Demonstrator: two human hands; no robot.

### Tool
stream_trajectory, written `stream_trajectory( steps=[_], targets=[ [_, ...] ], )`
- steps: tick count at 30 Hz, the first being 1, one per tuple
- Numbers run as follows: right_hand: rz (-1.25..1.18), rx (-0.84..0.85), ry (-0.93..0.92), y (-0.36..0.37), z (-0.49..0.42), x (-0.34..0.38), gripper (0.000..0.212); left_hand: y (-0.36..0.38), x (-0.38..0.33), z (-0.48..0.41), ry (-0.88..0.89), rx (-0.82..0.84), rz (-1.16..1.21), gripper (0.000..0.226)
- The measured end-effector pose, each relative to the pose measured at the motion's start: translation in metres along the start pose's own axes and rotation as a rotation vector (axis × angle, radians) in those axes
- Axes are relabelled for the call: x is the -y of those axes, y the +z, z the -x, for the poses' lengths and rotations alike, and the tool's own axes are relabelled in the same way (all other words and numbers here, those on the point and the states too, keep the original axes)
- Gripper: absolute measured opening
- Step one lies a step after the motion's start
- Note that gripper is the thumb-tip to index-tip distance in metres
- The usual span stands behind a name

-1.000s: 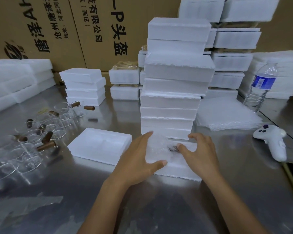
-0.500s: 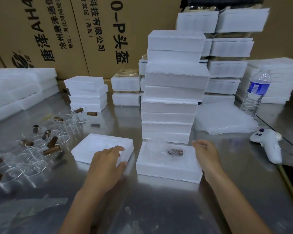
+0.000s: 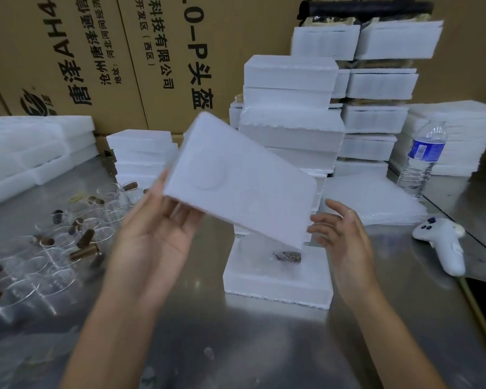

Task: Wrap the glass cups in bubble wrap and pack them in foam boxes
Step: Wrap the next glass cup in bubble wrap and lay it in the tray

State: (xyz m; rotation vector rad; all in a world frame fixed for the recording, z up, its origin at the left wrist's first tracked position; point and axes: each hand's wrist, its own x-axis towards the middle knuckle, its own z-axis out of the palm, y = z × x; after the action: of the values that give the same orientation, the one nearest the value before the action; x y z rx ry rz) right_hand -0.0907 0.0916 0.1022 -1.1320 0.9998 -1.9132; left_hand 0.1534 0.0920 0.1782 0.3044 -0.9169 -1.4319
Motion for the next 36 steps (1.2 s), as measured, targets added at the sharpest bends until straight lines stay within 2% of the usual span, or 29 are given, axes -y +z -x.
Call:
stream_trajectory(
  steps=[2, 4, 6, 8, 10, 13, 16, 20, 26, 30, 36],
  targets=[
    [-0.083, 0.056, 0.034, -0.001, 0.0, 0.0, 0.048, 0.003, 0.023, -0.001, -0.105, -0.045, 0.111, 0.027],
    [-0.109, 0.008, 0.064, -0.002, 0.0, -0.002, 0.037, 0.002, 0.044, 0.001, -0.191, -0.04, 0.107, 0.031],
    [-0.108, -0.091, 0.115, -0.006, -0.002, -0.005, 0.013, -0.005, 0.064, 0.004, -0.175, -0.055, -0.064, 0.035],
    [-0.059, -0.148, 0.153, -0.01, -0.006, -0.006, 0.014, -0.013, 0.078, 0.002, -0.114, -0.133, -0.256, 0.037],
    [-0.003, -0.143, 0.178, -0.013, -0.008, -0.007, 0.01, -0.02, 0.085, -0.002, -0.093, -0.136, -0.361, 0.047],
    [0.131, -0.08, 0.219, -0.012, -0.009, -0.009, 0.022, -0.03, 0.09, -0.01, -0.131, -0.134, -0.437, 0.048],
    [0.236, -0.033, 0.235, -0.012, -0.007, -0.012, 0.01, -0.039, 0.096, -0.014, -0.11, -0.248, -0.522, 0.032],
    [0.28, -0.035, 0.287, -0.015, -0.003, -0.012, 0.01, -0.04, 0.106, -0.011, -0.101, -0.261, -0.562, 0.019],
    [0.26, -0.067, 0.362, -0.019, -0.005, -0.01, 0.027, -0.037, 0.105, -0.003, -0.021, -0.196, -0.569, 0.025],
    [0.226, -0.098, 0.365, -0.021, -0.006, -0.008, 0.018, -0.032, 0.103, 0.002, 0.068, -0.131, -0.584, 0.028],
    [0.233, -0.091, 0.389, -0.019, -0.005, -0.009, 0.027, -0.036, 0.107, -0.002, -0.003, -0.149, -0.611, 0.027]
  ],
)
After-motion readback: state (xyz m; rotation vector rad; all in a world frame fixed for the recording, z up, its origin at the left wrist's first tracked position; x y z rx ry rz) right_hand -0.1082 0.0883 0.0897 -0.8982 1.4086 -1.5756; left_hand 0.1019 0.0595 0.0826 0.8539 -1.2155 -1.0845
